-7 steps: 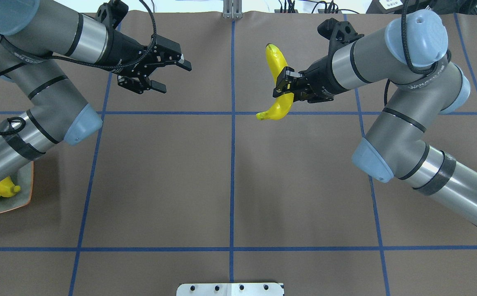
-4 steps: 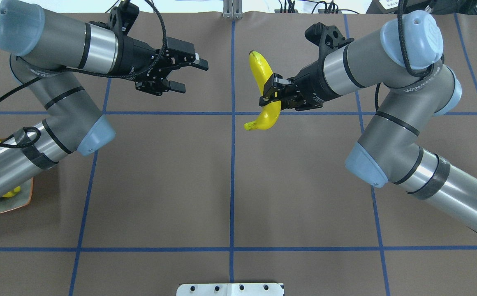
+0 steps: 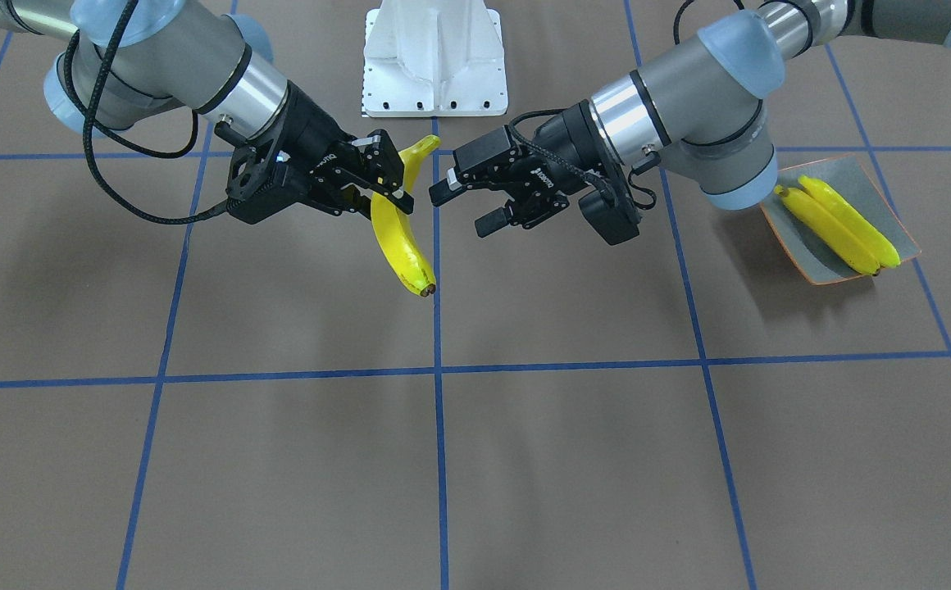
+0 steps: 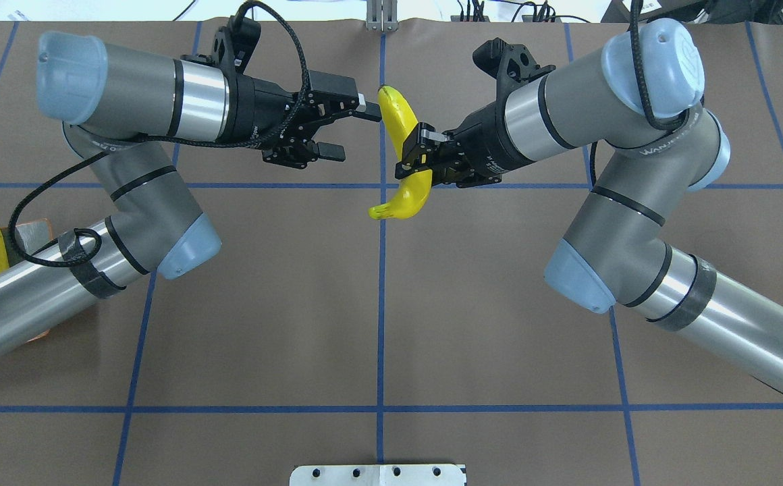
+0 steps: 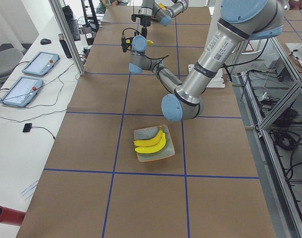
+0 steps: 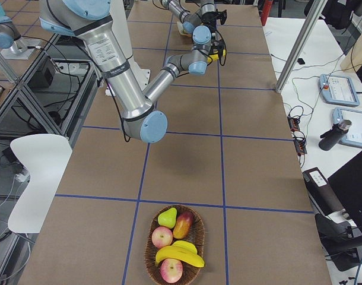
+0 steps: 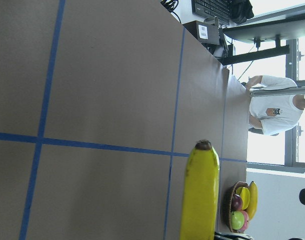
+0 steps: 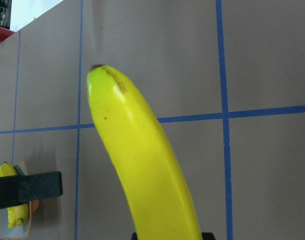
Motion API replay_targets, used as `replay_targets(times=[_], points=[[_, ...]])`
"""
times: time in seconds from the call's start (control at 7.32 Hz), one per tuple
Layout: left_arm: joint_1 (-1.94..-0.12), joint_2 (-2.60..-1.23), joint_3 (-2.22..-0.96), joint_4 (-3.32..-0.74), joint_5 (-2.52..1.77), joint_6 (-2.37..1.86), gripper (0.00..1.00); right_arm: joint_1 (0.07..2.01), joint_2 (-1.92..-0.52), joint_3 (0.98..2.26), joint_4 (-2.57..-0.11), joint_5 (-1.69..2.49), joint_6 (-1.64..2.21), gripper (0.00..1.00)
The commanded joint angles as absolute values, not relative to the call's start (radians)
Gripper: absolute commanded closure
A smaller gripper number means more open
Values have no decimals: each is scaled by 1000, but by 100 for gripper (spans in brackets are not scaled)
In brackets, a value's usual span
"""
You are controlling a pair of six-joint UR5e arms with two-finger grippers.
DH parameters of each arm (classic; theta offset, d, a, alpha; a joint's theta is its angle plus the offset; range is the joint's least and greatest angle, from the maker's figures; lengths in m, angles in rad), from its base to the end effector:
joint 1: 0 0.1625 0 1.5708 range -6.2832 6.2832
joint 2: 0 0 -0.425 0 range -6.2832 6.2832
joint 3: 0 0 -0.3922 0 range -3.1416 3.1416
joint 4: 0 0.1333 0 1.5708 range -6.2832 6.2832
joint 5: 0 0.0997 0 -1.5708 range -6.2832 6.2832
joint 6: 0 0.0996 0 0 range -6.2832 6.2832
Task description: Transfer all bananas from basket to plate
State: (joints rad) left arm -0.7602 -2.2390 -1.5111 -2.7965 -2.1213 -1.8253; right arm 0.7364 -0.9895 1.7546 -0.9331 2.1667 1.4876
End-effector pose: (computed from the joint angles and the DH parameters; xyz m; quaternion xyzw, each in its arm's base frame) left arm 0.4087 -0.5006 0.1535 0.0311 0.7810 -0.0958 0.6163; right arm -0.4031 -0.4699 0.1615 0.0401 -0.6551 0.0549 0.7525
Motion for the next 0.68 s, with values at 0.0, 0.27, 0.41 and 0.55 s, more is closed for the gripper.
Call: replay_targets(times=[0.0,0.27,0.41,0.55], points=[[-733,-2250,-1511,-2800,-2076,-1836,1,718,-967,1755,-931,2163,1529,100],[-727,-2260,-1506,-2800,-2063,-1839,1,710,-962,1758,-931,2158,1532,100],[-727,-2260,-1499,-2800,-2062,-1839,2,710,-962,1762,-931,2158,1532,100],[-726,-2263,-1491,-2800,-2051,-1839,3,710,-962,1764,-930,2160,1532,100]])
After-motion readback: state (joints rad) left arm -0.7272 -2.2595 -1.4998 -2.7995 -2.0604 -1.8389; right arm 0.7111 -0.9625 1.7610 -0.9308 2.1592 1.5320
